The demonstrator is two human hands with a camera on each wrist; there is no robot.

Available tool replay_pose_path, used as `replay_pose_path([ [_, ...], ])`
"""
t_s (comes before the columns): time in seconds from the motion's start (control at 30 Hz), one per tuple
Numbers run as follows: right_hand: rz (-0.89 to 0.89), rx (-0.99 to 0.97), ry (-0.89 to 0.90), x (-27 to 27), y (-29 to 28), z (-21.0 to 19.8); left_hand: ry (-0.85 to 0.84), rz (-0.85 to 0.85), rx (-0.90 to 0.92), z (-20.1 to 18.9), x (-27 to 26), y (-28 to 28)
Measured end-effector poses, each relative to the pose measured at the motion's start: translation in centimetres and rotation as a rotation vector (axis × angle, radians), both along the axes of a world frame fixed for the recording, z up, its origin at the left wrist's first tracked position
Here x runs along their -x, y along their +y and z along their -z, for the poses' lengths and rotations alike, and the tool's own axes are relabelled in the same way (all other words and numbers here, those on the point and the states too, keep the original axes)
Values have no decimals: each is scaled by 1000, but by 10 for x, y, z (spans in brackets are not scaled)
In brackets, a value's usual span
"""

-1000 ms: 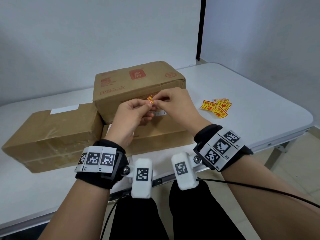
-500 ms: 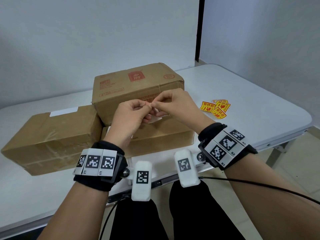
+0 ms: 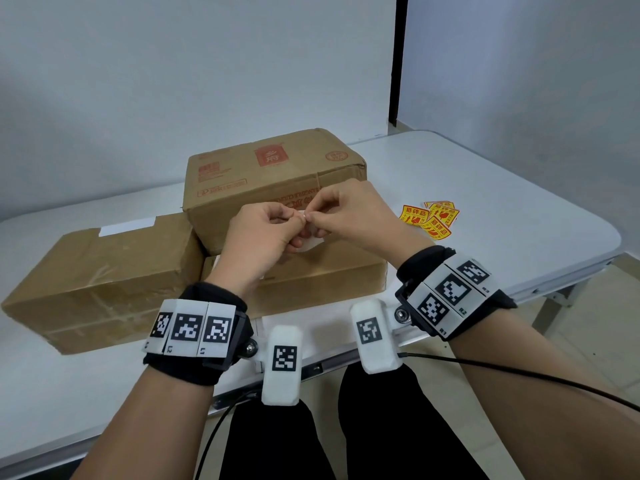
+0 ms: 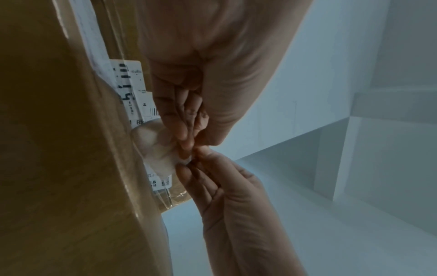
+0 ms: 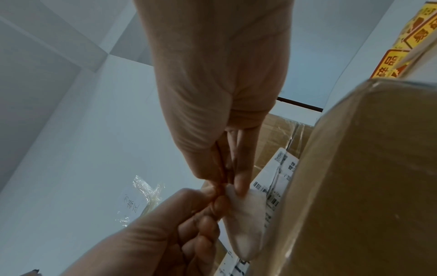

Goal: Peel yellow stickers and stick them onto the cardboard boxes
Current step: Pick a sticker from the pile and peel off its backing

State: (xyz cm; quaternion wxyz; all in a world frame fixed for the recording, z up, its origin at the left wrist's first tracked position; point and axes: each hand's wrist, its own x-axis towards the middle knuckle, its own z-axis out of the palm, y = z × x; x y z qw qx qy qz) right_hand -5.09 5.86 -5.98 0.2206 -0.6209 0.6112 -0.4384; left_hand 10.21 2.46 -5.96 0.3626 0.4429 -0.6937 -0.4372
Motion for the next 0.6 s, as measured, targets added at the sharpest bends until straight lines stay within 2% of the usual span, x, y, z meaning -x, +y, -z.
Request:
replay_pose_path([
  [0.2,10,31,7,-2,1,2,-5,-17,2,1,1,-1],
  [0.4,-16,-49,-230,2,1,6,-17,13,1,-1,-1,-1],
  [0.6,-5,-36,-164,2,-2,5,-45,42,-19,-3,-1,-3],
])
